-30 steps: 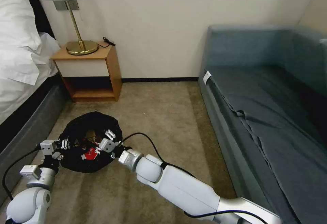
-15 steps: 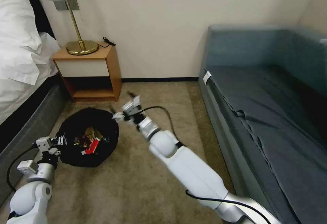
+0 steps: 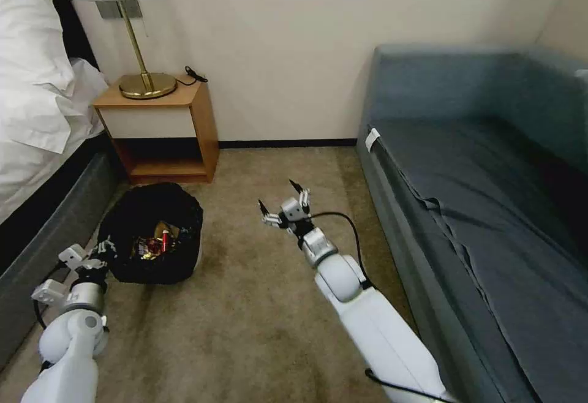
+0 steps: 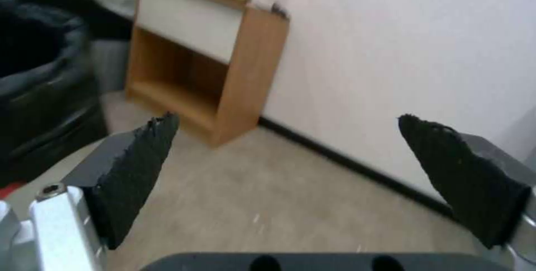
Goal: Pick up the trash bin, then pick up the garbage on the floor and place it into the trash bin.
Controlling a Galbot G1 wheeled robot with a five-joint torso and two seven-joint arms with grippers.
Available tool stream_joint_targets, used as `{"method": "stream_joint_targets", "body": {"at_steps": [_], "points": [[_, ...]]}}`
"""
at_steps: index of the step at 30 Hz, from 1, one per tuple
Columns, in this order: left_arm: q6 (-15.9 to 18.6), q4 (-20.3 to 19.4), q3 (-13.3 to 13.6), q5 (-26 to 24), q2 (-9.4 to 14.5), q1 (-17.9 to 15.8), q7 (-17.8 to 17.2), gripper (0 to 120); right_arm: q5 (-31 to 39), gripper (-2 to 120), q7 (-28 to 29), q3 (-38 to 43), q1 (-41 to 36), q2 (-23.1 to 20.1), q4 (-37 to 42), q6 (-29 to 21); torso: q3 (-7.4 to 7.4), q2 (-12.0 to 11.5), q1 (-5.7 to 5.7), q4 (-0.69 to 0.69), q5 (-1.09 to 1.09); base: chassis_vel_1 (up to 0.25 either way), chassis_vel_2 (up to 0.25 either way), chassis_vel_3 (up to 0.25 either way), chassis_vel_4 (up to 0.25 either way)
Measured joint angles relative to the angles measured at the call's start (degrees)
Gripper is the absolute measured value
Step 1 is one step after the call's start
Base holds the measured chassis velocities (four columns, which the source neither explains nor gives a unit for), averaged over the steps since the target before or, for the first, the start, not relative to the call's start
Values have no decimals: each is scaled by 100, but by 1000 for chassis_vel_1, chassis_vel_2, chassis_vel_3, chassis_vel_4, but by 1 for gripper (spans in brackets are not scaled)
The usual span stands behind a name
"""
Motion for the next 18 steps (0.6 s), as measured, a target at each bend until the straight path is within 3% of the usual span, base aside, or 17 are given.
{"method": "stream_joint_targets", "body": {"at_steps": [9, 12, 14, 15, 18], "points": [[125, 296, 182, -76, 6, -168, -7, 6, -478, 100, -27, 172, -337, 164, -33, 187, 0, 0, 0, 0, -1, 0, 0, 0, 0], [170, 296, 189, -51, 43, -169, 0, 12, -496, 100, -27, 195, -350, 177, -44, 194, 0, 0, 0, 0, 0, 0, 0, 0, 0], [197, 296, 180, 13, 90, -166, 7, 25, -516, 100, -26, 234, -375, 181, -55, 213, 0, 0, 0, 0, 0, 0, 0, 0, 0], [197, 296, 180, 13, 90, -166, 7, 25, -516, 100, -26, 234, -375, 181, -55, 213, 0, 0, 0, 0, 0, 0, 0, 0, 0], [201, 295, 137, 70, 131, -136, 9, 40, -521, 100, -22, 256, -399, 176, -57, 227, 0, 0, 0, 0, 0, 0, 0, 0, 0]]}}
